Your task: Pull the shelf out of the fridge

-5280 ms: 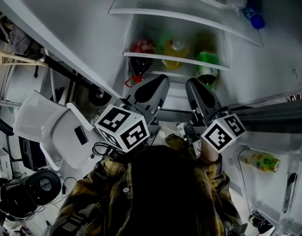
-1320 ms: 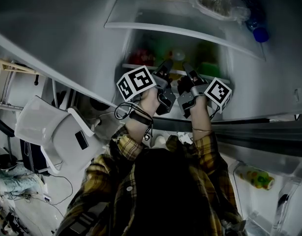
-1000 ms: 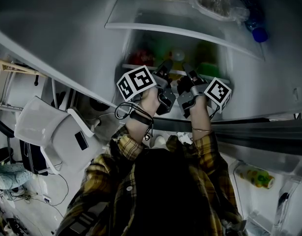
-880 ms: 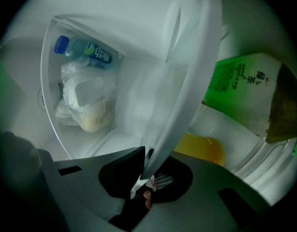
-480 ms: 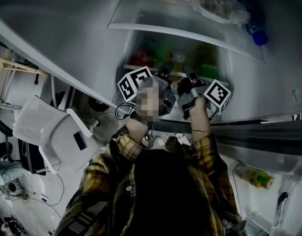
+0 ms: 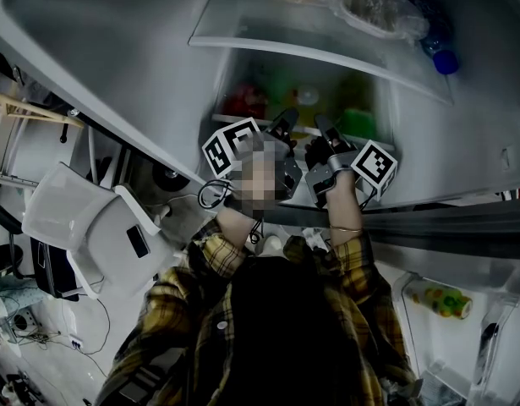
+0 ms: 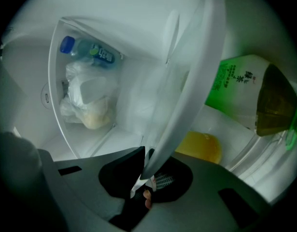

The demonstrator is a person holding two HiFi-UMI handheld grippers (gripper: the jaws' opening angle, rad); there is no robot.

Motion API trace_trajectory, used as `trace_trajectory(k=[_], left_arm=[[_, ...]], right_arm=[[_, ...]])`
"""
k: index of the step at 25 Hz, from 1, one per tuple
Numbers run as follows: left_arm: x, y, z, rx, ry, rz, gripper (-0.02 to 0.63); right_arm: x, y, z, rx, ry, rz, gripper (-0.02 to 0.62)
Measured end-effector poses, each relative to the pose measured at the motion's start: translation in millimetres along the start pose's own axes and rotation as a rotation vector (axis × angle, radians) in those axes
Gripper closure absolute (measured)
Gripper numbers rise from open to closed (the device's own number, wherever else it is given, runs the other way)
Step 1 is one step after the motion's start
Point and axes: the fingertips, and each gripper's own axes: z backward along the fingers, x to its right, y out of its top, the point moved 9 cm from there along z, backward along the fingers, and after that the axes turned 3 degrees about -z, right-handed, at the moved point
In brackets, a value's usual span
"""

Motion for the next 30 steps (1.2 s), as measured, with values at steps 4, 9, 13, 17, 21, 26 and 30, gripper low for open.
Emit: trace_trajectory(k=[4, 9, 13, 17, 21, 26, 30], left_arm=[[1, -4, 5, -0.003, -0.002, -0.002, 0.558], [4, -4, 10, -0.004, -0.001, 0.000, 0.558], [3, -14, 18, -0.004, -0.004, -0.007, 0.558], [3, -20, 24, -0.004, -0.005, -0.010, 0.558], [5, -23, 31, -0.004, -0.008, -0.010, 0.558], [5, -30, 40, -0.006, -0.013, -0.009, 0.558], [6, -34, 47, -0.012, -0.016, -0.009, 0.558]], right_arm=[[0, -4, 6, -0.006, -0.001, -0.008, 0.548], [-4, -5, 8, -0.021, 0.006, 0.013, 0.548], [-1, -12, 19, -0.023, 0.009, 0.007, 0.548], [0, -15, 25, -0.030, 0.017, 0.011, 0.548], [-2, -20, 30, -0.036, 0.017, 0.010, 0.548], [2, -26, 40, -0.043, 0.014, -0.007, 0.548], [-3, -31, 45, -0.058, 0.039, 0.024, 0.548]])
